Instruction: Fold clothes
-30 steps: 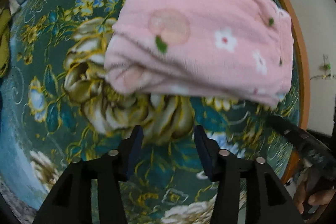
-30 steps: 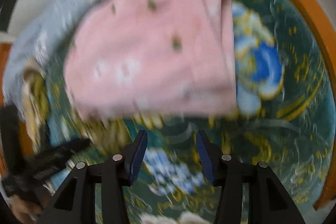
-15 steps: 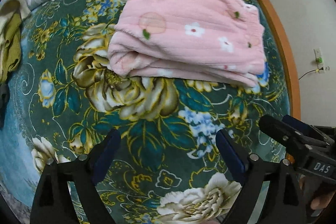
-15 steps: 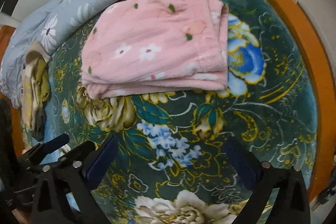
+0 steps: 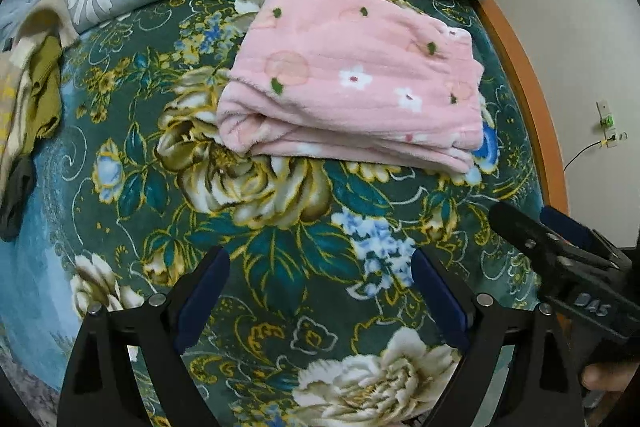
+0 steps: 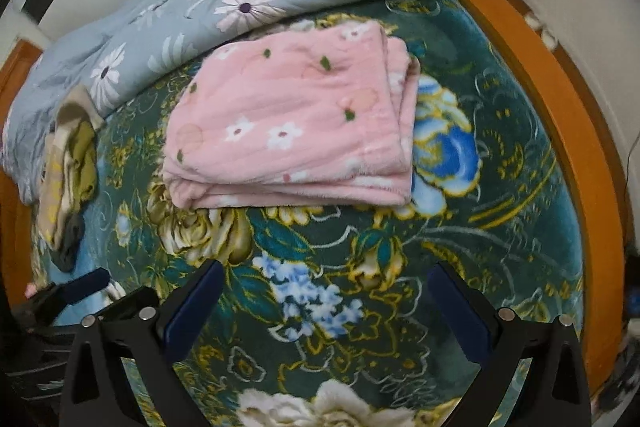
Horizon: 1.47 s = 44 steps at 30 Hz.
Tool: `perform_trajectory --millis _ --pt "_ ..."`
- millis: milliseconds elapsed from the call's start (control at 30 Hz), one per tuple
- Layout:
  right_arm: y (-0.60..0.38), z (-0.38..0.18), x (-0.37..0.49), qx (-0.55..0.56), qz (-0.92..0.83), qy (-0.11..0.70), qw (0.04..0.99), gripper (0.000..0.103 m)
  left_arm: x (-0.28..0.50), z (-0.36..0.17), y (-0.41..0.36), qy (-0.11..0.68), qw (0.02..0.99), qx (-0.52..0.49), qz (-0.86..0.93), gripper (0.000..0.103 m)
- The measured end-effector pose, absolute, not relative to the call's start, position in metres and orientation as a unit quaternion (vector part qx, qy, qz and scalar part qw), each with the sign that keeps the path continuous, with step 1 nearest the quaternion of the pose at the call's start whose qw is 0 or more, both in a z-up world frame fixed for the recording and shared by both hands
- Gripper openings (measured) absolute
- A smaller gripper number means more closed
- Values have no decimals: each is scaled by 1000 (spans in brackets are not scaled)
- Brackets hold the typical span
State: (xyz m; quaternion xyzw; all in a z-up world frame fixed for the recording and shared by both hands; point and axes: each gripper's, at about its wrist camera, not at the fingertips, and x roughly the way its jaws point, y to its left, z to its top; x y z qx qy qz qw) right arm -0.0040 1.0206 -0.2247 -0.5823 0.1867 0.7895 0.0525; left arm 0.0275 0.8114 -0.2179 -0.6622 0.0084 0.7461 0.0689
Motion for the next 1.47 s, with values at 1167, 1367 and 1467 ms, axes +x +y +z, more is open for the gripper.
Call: perform_trajectory --millis 1167,1367,1467 --pt "1037 -245 -32 -586 793 163 8 103 11 -210 849 41 7 -663 748 92" --pt "1040 -248 -35 -597 789 148 0 103 12 -211 851 48 -10 -654 755 92" --pt "1042 -246 -37 -597 789 144 5 103 12 -213 852 33 9 -660 750 92"
